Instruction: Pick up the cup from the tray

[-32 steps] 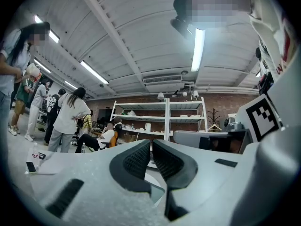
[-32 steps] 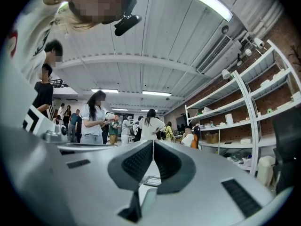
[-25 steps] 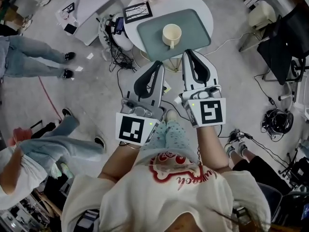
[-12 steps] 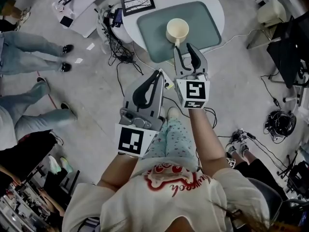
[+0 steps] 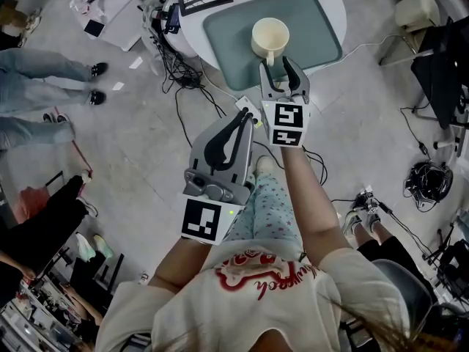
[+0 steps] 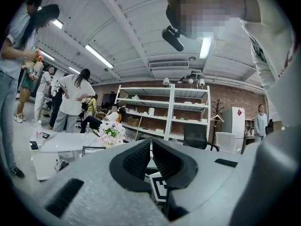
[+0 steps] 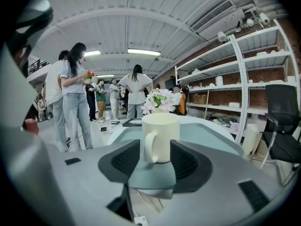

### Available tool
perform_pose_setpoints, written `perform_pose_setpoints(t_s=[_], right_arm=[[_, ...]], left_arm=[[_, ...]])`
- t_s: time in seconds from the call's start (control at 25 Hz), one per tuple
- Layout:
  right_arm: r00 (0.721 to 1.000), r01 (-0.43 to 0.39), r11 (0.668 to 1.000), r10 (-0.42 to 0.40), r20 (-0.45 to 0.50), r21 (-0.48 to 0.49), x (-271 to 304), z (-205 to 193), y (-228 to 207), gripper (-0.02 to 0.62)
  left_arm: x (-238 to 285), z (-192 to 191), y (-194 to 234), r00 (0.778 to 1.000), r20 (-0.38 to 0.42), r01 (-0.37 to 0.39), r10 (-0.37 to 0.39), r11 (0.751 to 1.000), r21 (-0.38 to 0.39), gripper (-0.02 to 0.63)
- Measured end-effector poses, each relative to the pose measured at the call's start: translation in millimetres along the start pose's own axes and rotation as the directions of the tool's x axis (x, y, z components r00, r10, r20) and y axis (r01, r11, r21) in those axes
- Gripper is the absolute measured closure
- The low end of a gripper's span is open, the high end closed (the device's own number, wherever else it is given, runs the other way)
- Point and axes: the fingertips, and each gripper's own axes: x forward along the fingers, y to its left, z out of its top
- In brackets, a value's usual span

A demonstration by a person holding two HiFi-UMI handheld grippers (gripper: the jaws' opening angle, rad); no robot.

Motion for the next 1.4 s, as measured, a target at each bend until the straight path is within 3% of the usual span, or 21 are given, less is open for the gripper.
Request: perform_pose_setpoints(t_s=[0.2, 0.44, 0.6, 1.4], right_arm=[[1.0, -0.021, 1.0, 0.021, -0.002, 0.01, 9.6, -4.4, 9.8, 0.42], [0.999, 0.037, 0.999, -0.037, -0.012, -0.001, 16.8, -9.2, 2.4, 0.423], [0.998, 0.066, 0.998, -0.066, -0.003, -0.008, 16.4, -7.5, -4.9, 0.532], [0.985, 0.063, 0.998, -0.059, 0.162, -0.02, -25.5, 50.4, -7.8, 0.54]], left_arm=[[-2.9, -3.4, -1.3, 1.0, -0.007, 0.004, -0.004, 1.0, -0.007, 0.58], [-7.8, -8.7, 0.7, 1.0, -0.023, 0.002, -0.002, 1.0, -0.005, 0.58], [-10.2, -8.4, 5.4, 0.999, -0.032, -0.007, 0.007, 1.0, 0.012, 0.58], [-11.2, 2.2, 10.6, 1.0, -0.002, -0.016, 0.016, 0.999, 0.033, 0.58]])
